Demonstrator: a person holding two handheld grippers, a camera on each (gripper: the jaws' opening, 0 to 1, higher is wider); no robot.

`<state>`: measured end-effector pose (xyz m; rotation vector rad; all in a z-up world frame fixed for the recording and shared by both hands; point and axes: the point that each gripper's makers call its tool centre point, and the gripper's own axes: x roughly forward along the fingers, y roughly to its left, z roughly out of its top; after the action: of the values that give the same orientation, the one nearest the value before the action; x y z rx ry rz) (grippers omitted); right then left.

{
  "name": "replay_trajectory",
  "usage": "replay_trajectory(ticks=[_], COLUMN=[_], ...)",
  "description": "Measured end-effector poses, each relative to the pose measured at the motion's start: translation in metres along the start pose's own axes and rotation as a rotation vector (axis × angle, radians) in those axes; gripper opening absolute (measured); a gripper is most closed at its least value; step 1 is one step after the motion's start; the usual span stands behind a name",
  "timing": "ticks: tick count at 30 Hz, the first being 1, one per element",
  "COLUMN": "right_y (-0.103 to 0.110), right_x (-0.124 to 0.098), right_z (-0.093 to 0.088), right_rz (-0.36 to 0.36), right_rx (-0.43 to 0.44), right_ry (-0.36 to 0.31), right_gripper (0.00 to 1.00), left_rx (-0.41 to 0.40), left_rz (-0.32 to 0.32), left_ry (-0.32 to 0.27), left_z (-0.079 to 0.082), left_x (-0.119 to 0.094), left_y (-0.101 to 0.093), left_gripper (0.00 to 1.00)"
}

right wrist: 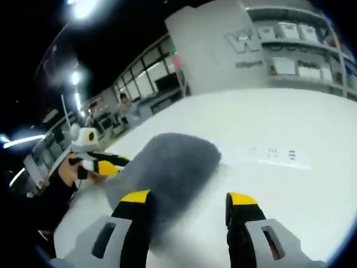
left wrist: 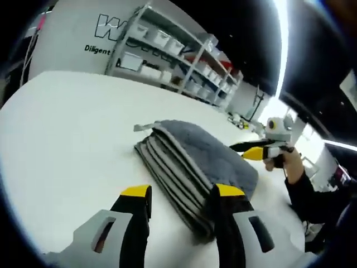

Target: Open the folded towel by lifting each exposed corner and separating the folded layers until the towel lies flat within the target outline without major curled edges

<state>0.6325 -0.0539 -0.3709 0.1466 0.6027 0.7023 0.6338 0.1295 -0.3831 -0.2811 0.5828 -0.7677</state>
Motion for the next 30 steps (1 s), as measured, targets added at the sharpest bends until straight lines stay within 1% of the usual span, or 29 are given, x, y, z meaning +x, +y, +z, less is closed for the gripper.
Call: replay_trajectory(ticks=[5, 7, 9, 12, 15, 17, 23, 25, 27, 30], right_y=[0.004, 0.004, 0.004, 0.005, 0.007, 0.006, 0.005, 0.006, 0.007, 0.009], right_x=[0.004, 0.005, 0.005, 0.007, 0.013, 0.014, 0.016, 0.017, 0.018, 0.020], right_z=[-0.007, -0.008, -0.009, -0.009, -0.016, -0.016, -0.015, -0.016, -0.017, -0.019], right_rz=[0.007, 0.006, 0.007, 0.009, 0.010, 0.010, 0.017, 0.022, 0.029, 0.036], right_rx=[-0.013, -0.010, -0.005, 0.002, 0.005, 0.002, 0.017, 0.025, 0.033, 0.025], right_ry=[0.023, 0.028, 0.029, 0.030, 0.051, 0.058, 0.056, 0.059, 0.061, 0.069], right_gripper=[0.46, 0.46, 0.46, 0.45, 0.44, 0.44, 0.42, 0.40, 0.38, 0.33], left_rx=[0.007, 0.008, -0.003, -0.001, -0.008, -0.007, -0.010, -0.012, 0.020, 0.023], left_rz=[-0.003, -0.017, -0.024, -0.021, -0.020, -0.009, -0.015, -0.017, -0.020, -0.026], left_ry=[0.005, 0.000, -0.002, 0.001, 0.011, 0.026, 0.028, 0.030, 0.033, 0.036], left_z=[-0.007, -0.008, -0.007, -0.011, -0.016, -0.020, -0.023, -0.026, -0.030, -0.031], left_x=[0.002, 0.002, 0.003, 0.004, 0.005, 0.006, 0.006, 0.007, 0.008, 0.009], left_y=[-0.006, -0.011, -0.011, -0.013, -0.014, -0.013, -0.016, -0.017, -0.018, -0.019], left_gripper=[0.41, 0.40, 0.40, 0.39, 0.39, 0.38, 0.33, 0.32, 0.31, 0.29])
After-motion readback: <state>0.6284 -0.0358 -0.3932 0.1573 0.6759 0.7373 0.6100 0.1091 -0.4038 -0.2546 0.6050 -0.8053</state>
